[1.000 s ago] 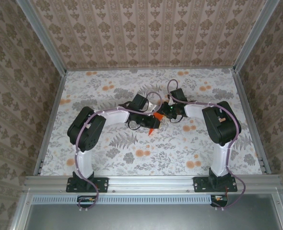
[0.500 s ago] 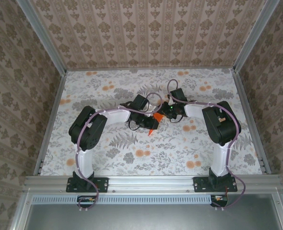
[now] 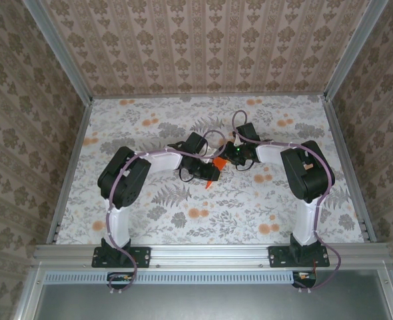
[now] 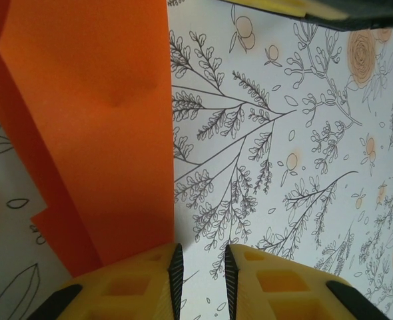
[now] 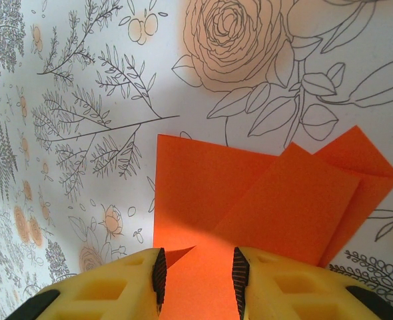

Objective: Fold a paper plane with a square sheet of paper (fold left side to right side)
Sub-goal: Fold the wing for the fifth time at the center of the table.

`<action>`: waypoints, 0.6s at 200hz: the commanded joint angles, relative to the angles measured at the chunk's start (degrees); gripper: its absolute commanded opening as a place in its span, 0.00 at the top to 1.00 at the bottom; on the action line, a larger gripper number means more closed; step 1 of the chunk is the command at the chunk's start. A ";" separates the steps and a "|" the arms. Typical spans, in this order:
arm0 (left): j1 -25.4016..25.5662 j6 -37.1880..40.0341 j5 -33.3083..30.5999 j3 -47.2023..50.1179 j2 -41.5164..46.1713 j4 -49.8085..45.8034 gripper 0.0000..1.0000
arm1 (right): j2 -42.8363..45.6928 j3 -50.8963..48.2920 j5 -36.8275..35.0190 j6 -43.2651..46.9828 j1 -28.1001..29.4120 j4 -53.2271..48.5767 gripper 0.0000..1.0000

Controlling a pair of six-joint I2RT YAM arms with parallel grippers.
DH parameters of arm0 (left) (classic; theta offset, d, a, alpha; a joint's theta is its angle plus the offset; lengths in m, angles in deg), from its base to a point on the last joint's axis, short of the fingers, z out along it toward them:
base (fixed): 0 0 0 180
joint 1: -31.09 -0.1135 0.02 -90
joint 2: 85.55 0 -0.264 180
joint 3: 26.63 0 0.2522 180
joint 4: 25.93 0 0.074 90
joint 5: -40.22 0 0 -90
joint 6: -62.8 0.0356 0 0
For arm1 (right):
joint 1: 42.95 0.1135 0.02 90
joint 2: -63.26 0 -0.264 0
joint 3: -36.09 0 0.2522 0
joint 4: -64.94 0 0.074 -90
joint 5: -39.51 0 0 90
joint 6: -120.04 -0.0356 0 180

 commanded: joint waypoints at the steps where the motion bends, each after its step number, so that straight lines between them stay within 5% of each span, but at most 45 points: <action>1: 0.16 0.59 -1.97 0.46 -0.90 -3.06 0.74 | -3.42 -0.63 -2.92 1.15 0.01 -6.24 0.64; 74: -0.81 -1.88 -0.20 5.76 -1.06 0.11 0.81 | 1.99 -3.55 3.78 -0.91 -1.40 5.25 0.66; 120: -2.63 -3.62 2.55 8.36 -0.88 3.95 0.84 | 10.23 -8.58 4.89 -0.30 -1.69 8.21 0.76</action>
